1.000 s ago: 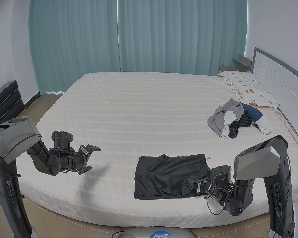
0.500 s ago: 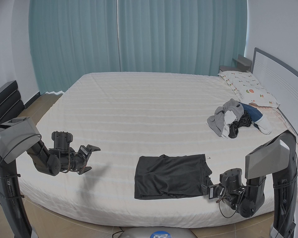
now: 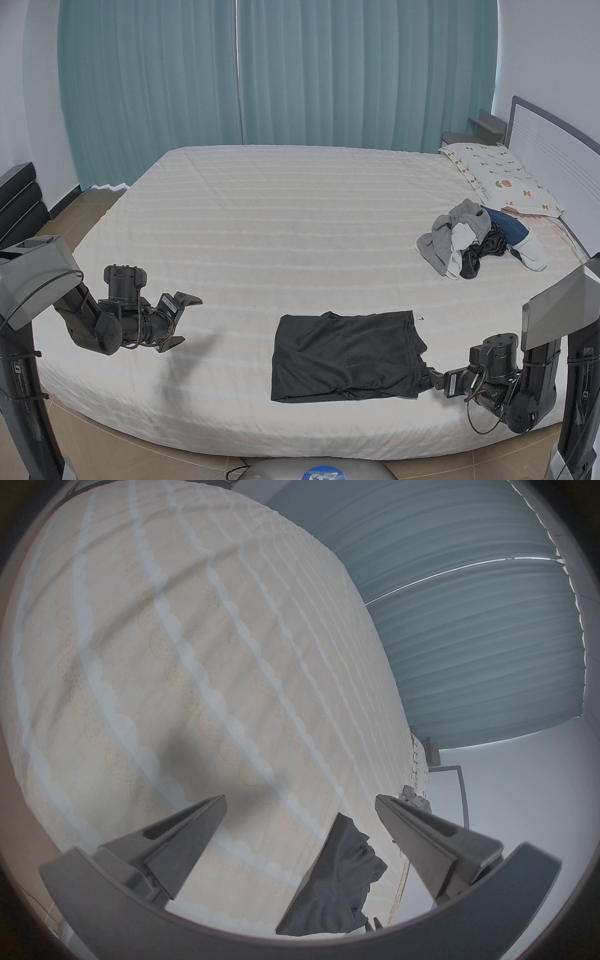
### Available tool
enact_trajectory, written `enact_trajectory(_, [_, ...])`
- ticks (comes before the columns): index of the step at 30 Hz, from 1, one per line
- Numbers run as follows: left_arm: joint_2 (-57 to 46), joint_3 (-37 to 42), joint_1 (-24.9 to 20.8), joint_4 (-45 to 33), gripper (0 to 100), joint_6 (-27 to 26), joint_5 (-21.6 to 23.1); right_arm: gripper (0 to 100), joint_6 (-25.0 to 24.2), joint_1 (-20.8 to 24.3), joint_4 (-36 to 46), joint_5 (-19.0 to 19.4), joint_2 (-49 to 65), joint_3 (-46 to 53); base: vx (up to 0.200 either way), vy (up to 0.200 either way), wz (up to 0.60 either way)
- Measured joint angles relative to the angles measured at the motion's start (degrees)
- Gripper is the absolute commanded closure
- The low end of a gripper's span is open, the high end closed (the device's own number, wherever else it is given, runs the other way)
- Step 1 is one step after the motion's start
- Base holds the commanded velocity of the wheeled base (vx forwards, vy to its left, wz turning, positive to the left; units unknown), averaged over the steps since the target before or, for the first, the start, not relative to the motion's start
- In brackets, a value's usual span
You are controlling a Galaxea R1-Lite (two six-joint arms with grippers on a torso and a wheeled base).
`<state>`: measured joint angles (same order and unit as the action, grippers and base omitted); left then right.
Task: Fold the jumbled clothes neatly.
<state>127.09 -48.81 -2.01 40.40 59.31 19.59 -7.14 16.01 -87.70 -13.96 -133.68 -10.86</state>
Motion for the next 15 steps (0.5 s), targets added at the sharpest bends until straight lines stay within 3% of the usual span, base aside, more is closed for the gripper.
enact_trajectory(15, [0.0, 0.1, 0.0, 0.0, 0, 0.0, 0.0, 0, -10.5, -3.0, 0.0, 18.6, 4.2, -0.3, 0.000, 0.000, 0.00])
